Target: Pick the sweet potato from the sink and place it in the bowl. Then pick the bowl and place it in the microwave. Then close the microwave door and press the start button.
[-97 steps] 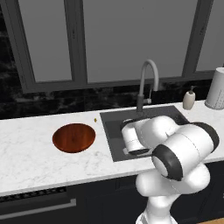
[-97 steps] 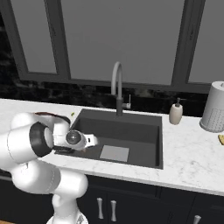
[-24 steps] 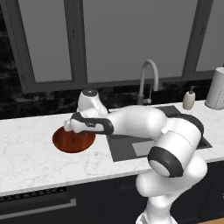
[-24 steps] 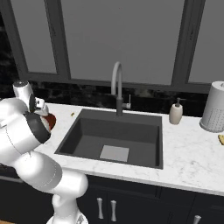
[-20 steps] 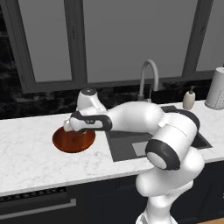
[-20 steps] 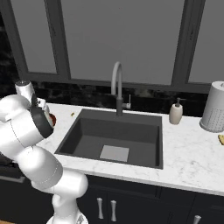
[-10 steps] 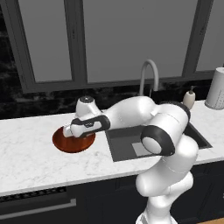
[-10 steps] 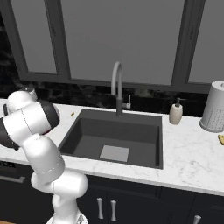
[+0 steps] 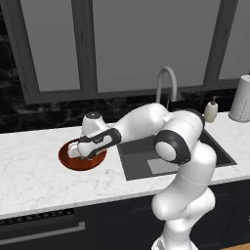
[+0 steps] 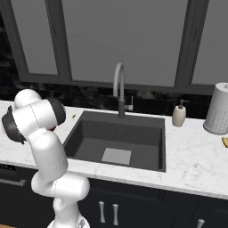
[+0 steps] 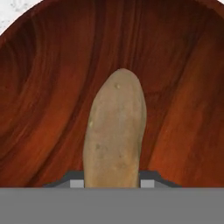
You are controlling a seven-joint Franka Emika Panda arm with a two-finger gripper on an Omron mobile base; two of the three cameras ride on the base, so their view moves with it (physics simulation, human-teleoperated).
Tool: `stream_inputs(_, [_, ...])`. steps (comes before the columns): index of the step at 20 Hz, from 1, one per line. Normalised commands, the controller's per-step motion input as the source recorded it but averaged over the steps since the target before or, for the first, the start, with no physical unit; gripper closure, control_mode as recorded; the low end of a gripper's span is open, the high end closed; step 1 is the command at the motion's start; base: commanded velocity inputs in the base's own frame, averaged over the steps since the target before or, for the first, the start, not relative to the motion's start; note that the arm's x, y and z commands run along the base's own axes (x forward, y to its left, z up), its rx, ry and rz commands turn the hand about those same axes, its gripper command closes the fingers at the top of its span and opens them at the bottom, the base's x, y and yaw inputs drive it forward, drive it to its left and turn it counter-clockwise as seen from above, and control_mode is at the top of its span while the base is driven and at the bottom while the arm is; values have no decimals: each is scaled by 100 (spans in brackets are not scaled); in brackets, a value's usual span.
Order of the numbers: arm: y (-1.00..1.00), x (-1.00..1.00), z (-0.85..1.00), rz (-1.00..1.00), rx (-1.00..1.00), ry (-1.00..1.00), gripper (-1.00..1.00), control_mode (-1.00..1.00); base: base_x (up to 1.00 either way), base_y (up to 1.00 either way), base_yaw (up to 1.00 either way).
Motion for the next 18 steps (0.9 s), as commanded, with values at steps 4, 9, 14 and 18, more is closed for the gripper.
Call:
stream_inputs(4, [0, 3, -13, 0, 0, 4, 100, -100, 0, 0, 0])
stream_inputs(9, [1, 10, -22, 0, -1, 4, 100, -100, 0, 0, 0])
stream_inputs(14, [5, 14, -24, 0, -2, 5, 100, -100, 0, 0, 0])
stream_inputs(18, [9, 17, -13, 0, -1, 4, -100, -100, 0, 0, 0])
